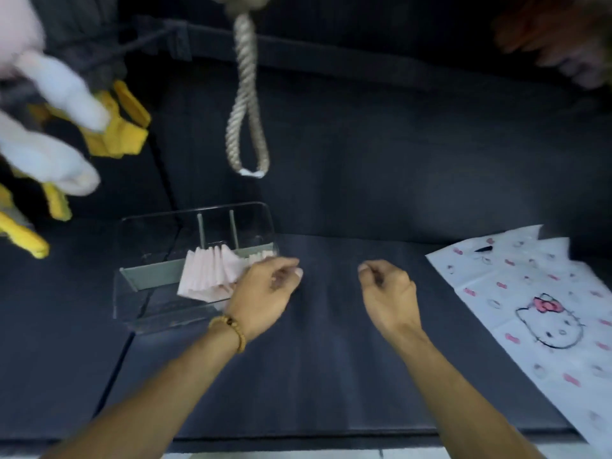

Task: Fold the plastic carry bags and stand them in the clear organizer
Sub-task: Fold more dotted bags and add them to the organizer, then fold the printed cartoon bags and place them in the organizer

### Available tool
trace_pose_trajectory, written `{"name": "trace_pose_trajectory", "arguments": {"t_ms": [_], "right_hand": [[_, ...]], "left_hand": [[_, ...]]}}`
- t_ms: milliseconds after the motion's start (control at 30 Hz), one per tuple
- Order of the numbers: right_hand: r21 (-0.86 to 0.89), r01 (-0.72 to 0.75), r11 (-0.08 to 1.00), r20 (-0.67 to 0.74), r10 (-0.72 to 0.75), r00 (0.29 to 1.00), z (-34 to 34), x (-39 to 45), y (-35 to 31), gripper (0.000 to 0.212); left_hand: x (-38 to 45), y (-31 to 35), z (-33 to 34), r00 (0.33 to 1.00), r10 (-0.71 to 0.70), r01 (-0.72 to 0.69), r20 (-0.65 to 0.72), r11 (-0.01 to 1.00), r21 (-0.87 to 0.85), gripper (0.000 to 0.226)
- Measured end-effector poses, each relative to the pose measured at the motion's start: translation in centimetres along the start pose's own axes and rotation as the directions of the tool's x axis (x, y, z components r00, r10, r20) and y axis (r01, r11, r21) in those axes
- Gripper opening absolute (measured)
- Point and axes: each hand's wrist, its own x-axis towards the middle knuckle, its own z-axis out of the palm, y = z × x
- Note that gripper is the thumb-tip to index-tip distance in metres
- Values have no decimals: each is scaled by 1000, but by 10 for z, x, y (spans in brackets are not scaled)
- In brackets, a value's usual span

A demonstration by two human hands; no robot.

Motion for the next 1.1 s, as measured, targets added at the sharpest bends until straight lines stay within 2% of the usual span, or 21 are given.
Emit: {"name": "trace_pose_trajectory", "arguments": {"t_ms": [100, 200, 267, 333, 400, 500, 533, 600, 667, 733, 800, 833, 867, 933, 1033, 1100], "right_hand": [[-11, -105, 994, -87, 103, 991, -66, -13, 30, 22], [-3, -204, 979, -209, 199, 957, -132, -28, 73, 25], [-20, -292, 956, -277, 276, 921, -170, -39, 111, 29], [-64, -393, 917, -329, 352, 876, -206, -47, 155, 32], [-113, -466, 877, -344, 406, 847, -235, -52, 199, 31], [-153, -580, 800, -331, 512, 793, -269, -54, 262, 49], [-189, -588, 787, -303, 522, 797, -276, -53, 279, 54], [-300, -538, 788, -209, 495, 843, -286, -49, 309, 66], [-463, -431, 774, -65, 456, 888, -287, -41, 330, 75], [-578, -296, 761, 38, 387, 921, -280, -37, 342, 61], [-596, -227, 770, -10, 275, 961, -270, -35, 346, 33], [-626, -196, 755, -51, 212, 976, -266, -35, 347, 25], [-666, -174, 725, -76, 166, 983, -264, -34, 348, 23], [-686, -173, 707, -110, 133, 985, -261, -32, 350, 27], [-659, -127, 741, -103, 79, 992, -259, -31, 341, 29], [-628, -49, 777, -98, -16, 995, -255, -35, 326, 31]], "left_hand": [[-28, 31, 58, 990, -139, 144, 39, 931, -335, 18], [-47, 54, 121, 968, -225, 253, 114, 859, -446, 18], [-54, 66, 162, 954, -235, 293, 184, 854, -429, 18], [-56, 76, 204, 948, -196, 279, 252, 893, -353, 17], [-53, 84, 243, 945, -134, 218, 298, 938, -269, 17], [-43, 89, 308, 929, -31, 108, 370, 976, -191, 19], [-39, 90, 329, 918, 2, 68, 396, 984, -162, 20], [-32, 91, 370, 887, 77, -39, 456, 995, -92, 22], [-25, 88, 404, 828, 158, -201, 537, 979, 22, 37], [-20, 79, 428, 731, 206, -387, 650, 910, 147, 55], [-18, 69, 442, 632, 240, -592, 736, 763, 259, 67], [-18, 64, 447, 614, 260, -650, 745, 702, 291, 68], [-19, 61, 450, 621, 283, -669, 731, 678, 305, 65], [-19, 61, 455, 660, 363, -662, 658, 695, 281, 46], [-18, 70, 453, 664, 446, -701, 601, 651, 292, 15], [-17, 73, 439, 664, 444, -701, 602, 650, 294, 9]]}}
